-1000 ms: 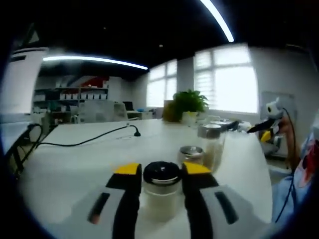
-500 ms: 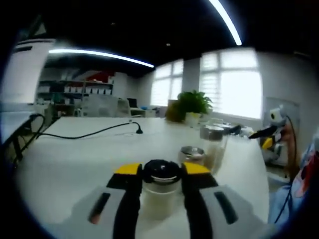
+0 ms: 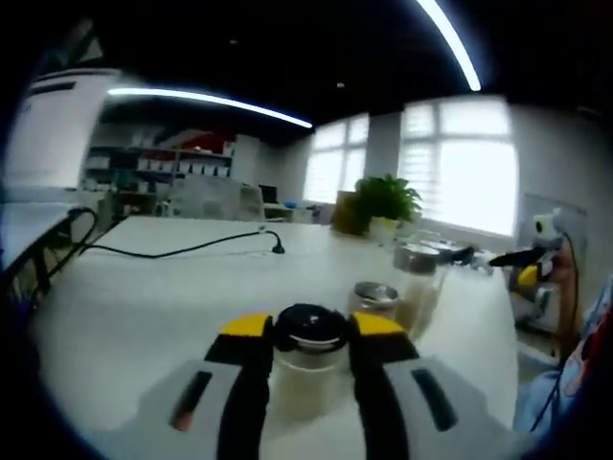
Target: Rotate the seasoning bottle until the label or dispensing opening points toward the visible target arrow and the bottle remains upright within the marked orientation range
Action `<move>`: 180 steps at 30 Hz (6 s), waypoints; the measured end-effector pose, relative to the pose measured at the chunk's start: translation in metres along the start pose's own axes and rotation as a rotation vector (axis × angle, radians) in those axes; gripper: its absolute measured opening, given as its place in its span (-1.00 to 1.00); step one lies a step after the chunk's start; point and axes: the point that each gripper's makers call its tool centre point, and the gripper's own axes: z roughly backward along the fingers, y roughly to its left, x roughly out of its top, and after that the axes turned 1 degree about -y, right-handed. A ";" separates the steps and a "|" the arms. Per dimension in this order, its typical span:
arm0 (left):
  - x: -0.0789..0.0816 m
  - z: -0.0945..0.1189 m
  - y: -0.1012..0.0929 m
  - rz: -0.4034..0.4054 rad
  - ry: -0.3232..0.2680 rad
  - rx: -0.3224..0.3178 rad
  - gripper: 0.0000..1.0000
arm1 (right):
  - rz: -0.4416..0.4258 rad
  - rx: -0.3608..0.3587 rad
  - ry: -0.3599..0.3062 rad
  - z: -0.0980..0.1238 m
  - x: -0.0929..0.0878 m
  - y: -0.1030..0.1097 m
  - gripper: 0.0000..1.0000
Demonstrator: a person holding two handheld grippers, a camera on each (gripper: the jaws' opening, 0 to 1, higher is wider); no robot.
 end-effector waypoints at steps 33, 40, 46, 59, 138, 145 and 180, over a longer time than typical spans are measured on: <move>-0.006 0.003 0.001 -0.032 0.019 0.114 -0.34 | 0.026 -0.132 -0.180 -0.015 0.030 -0.015 0.99; -0.007 0.005 0.000 -0.014 0.015 0.184 -0.34 | 0.006 -0.077 -0.181 -0.014 0.033 -0.001 0.99; -0.007 0.006 0.001 -0.015 -0.002 0.226 -0.34 | 0.010 -0.088 -0.173 -0.012 0.033 -0.001 0.99; -0.006 0.007 0.004 -0.054 -0.020 0.361 -0.35 | -0.034 -0.106 -0.148 -0.012 0.027 -0.004 0.99; -0.012 -0.003 -0.009 -0.278 0.118 -0.395 -0.34 | 0.014 -0.077 -0.085 -0.006 0.018 -0.007 0.99; -0.012 -0.004 -0.009 -0.269 0.129 -0.375 -0.35 | 0.015 -0.084 -0.085 -0.005 0.018 -0.008 0.99; -0.010 -0.001 0.000 -0.139 0.110 0.156 -0.35 | -0.043 -0.107 -0.112 0.002 0.021 -0.013 0.94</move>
